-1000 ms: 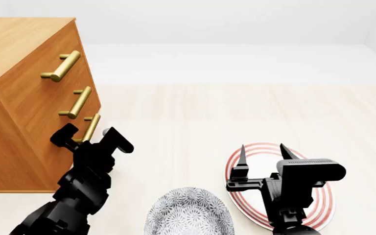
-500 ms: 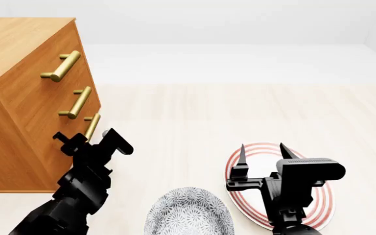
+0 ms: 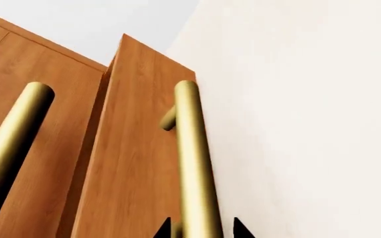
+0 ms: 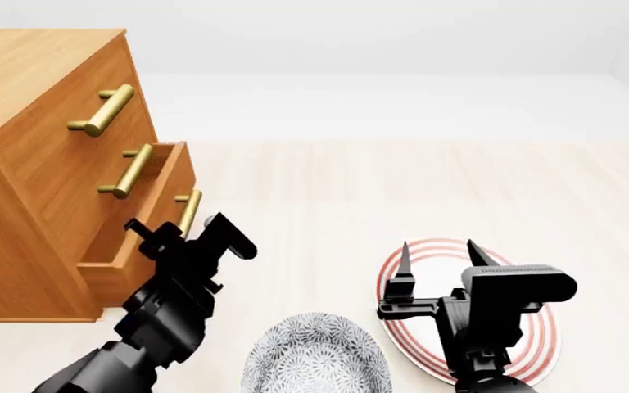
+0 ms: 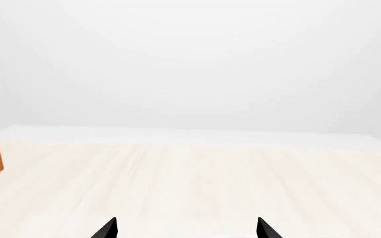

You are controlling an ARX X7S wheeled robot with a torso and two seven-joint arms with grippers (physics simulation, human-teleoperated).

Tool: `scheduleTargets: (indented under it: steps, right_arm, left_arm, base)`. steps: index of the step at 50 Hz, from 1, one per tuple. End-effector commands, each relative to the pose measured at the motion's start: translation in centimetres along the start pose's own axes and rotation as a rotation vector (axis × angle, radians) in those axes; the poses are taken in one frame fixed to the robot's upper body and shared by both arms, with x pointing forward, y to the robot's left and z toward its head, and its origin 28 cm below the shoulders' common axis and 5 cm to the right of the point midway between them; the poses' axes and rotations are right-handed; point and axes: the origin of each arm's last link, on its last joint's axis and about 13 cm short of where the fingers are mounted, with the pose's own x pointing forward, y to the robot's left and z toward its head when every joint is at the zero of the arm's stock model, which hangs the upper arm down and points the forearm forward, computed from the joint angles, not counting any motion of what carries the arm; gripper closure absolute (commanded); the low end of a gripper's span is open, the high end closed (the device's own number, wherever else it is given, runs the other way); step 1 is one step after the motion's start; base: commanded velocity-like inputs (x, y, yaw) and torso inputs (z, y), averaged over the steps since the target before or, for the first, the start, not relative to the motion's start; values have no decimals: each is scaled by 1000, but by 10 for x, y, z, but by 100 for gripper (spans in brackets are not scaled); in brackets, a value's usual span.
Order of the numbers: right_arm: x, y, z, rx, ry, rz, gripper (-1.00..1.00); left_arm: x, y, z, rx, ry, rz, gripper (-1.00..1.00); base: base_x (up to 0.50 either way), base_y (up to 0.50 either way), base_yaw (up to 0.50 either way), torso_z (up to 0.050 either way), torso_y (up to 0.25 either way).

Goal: Open the bottom drawer of the cabinet.

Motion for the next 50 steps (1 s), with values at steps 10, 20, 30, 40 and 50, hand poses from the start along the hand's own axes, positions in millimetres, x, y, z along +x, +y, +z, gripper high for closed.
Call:
scheduleTargets:
  steps: [10, 20, 30, 40, 50]
  right_arm:
    - [0, -2, 1, 3, -6, -4, -100]
    - [0, -3, 1, 7, -6, -7, -100]
    - [0, -2, 0, 9, -3, -5, -100]
    - [0, -2, -3, 11, 3, -3, -100]
    - [1, -1, -3, 10, 5, 0, -100]
  left_arm:
    - [-19, -15, 26, 93, -69, 64, 100]
    - [-21, -22, 35, 104, -98, 45, 100]
    - [-27, -19, 39, 99, -139, 46, 100]
    - [-47, -5, 47, 58, -196, 47, -100]
    - [-64, 5, 54, -12, -274, 39, -100]
  base:
    - [0, 0, 0, 2, 6]
    - [0, 0, 0, 3, 5]
    - [0, 1, 0, 2, 8]
    - [0, 0, 0, 1, 1]
    - [0, 0, 0, 0, 0]
